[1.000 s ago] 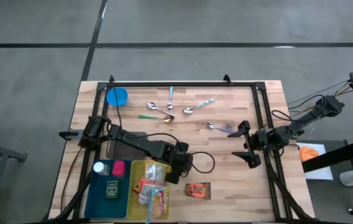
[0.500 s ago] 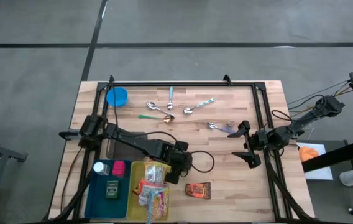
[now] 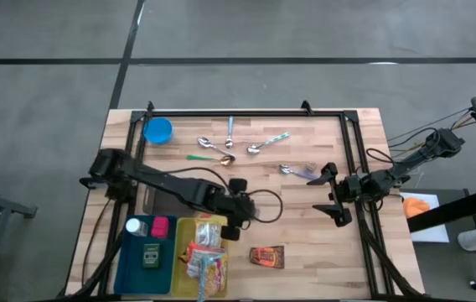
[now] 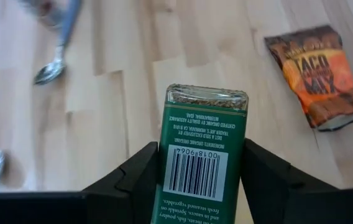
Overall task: Pick & Place Food Item
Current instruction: Put the green seasoning bottle into the blue bin
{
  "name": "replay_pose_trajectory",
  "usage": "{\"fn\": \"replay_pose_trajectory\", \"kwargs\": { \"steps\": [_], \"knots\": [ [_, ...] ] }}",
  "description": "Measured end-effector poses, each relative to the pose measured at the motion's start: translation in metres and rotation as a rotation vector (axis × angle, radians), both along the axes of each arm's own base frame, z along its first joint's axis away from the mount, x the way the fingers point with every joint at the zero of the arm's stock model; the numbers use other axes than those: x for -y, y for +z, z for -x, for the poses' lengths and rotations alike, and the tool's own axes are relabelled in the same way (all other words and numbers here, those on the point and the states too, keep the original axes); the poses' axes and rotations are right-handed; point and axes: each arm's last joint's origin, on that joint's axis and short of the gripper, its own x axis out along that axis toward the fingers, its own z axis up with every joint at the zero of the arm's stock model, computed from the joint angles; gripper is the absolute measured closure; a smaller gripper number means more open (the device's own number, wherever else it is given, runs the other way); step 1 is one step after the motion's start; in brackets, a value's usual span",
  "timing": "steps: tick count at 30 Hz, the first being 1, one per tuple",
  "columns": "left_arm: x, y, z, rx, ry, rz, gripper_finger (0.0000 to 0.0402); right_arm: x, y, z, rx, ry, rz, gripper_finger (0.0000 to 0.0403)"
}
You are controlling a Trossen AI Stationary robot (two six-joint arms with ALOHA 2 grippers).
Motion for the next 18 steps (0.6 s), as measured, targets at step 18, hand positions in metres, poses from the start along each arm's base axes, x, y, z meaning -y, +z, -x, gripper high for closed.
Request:
{"fn": "replay_pose_trajectory", "kwargs": {
  "steps": [18],
  "knots": [
    [0.049, 0.062, 0.108, -0.011, 0.646, 0.177, 0.0216, 0.000, 0.000, 0.000, -0.001, 0.000, 0.001, 0.0064]
  ]
}}
